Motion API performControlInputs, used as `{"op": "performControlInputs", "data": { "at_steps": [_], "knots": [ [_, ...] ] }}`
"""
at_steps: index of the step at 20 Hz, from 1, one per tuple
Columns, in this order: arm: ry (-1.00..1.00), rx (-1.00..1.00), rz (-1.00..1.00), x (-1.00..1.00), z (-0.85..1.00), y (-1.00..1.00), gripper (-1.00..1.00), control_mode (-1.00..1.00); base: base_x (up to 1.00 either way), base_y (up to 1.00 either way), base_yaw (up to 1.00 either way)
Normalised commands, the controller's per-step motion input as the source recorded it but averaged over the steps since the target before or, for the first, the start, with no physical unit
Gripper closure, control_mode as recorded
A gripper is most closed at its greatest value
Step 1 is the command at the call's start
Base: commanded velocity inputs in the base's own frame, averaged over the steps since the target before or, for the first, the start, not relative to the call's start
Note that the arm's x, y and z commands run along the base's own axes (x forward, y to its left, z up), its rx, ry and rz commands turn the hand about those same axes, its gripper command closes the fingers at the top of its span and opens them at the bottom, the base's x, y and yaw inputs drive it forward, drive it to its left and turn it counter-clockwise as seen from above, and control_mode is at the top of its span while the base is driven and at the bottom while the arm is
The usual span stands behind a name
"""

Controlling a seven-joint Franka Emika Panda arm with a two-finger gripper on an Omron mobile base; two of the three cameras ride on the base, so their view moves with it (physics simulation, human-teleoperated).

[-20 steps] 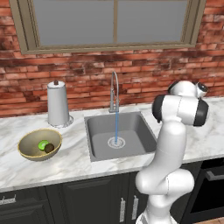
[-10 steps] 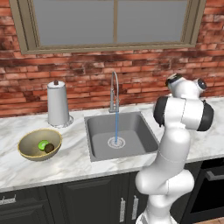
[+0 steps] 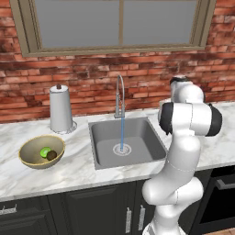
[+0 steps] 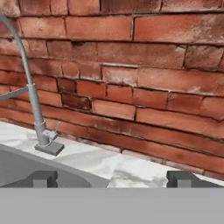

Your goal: Pick the kiwis from the sink and place them in one bowl. Place the sweet potato in the other bowl. Then turn off the sink faucet.

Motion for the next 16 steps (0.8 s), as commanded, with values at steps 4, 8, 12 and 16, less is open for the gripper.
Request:
{"op": "performControlInputs", "data": {
  "at_steps": [4, 8, 12, 16],
  "knots": [
    [-0.37, 0.0, 0.3, 0.0, -0.09, 0.02, -1.0, -1.0, 0.0, 0.0, 0.0],
    [-0.3, 0.0, 0.32, 0.03, -0.01, 0.25, -1.0, -1.0, 0.0, 0.0, 0.0],
    [-0.05, 0.0, 0.31, 0.08, 0.0, 0.29, -1.0, -1.0, 0.0, 0.0, 0.0],
    [0.1, 0.0, 0.22, 0.0, 0.01, 0.22, -1.0, -1.0, 0.0, 0.0, 0.0]
  ]
}}
